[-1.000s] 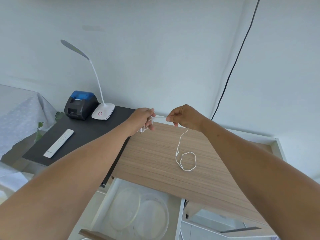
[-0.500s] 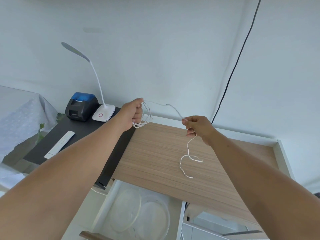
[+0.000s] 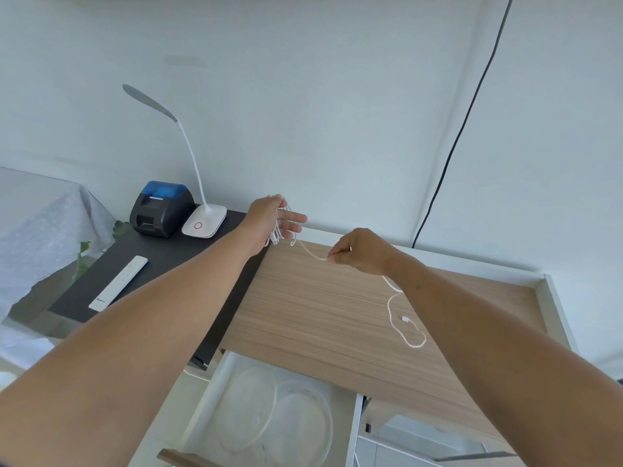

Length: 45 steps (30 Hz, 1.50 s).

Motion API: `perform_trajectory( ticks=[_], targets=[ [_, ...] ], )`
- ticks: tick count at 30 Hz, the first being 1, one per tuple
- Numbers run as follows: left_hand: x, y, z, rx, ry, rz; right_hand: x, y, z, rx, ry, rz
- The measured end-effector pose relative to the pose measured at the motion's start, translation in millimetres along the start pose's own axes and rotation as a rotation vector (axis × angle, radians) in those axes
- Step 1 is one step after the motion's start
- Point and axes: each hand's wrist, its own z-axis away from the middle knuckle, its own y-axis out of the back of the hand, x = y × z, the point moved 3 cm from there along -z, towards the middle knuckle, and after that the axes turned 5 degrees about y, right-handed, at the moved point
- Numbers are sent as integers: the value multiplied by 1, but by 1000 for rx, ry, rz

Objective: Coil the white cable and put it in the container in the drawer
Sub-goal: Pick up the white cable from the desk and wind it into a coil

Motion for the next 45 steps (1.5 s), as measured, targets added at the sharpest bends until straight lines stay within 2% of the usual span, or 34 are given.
perform_trajectory(
  ticks=[5,10,16,20,22,27,33,38,42,45],
  targets=[
    [-12,-7,2,-70,-42,-157,-18,9,-4,-78,65,-116],
    [-31,-13,14,-171,-19,-408,-15,19,-6,64,31,-330],
    [-28,-27,25,-246,-44,-395,-6,19,-3,251,-23,-349],
    [-27,-26,24,-289,93,-251,3,25,0,345,-113,-339],
    [-27,-21,22,-289,132,-254,9,28,2,357,-146,-352],
    [-26,-6,9,-180,115,-265,25,33,8,371,-223,-381],
    [-15,16,0,13,82,4,40,27,25,340,-227,-565],
    [-6,25,2,111,65,169,49,12,31,394,-348,-775],
    [0,30,4,155,62,314,52,10,33,520,-412,-696],
    [1,35,5,183,49,374,47,11,30,547,-365,-464]
  ],
)
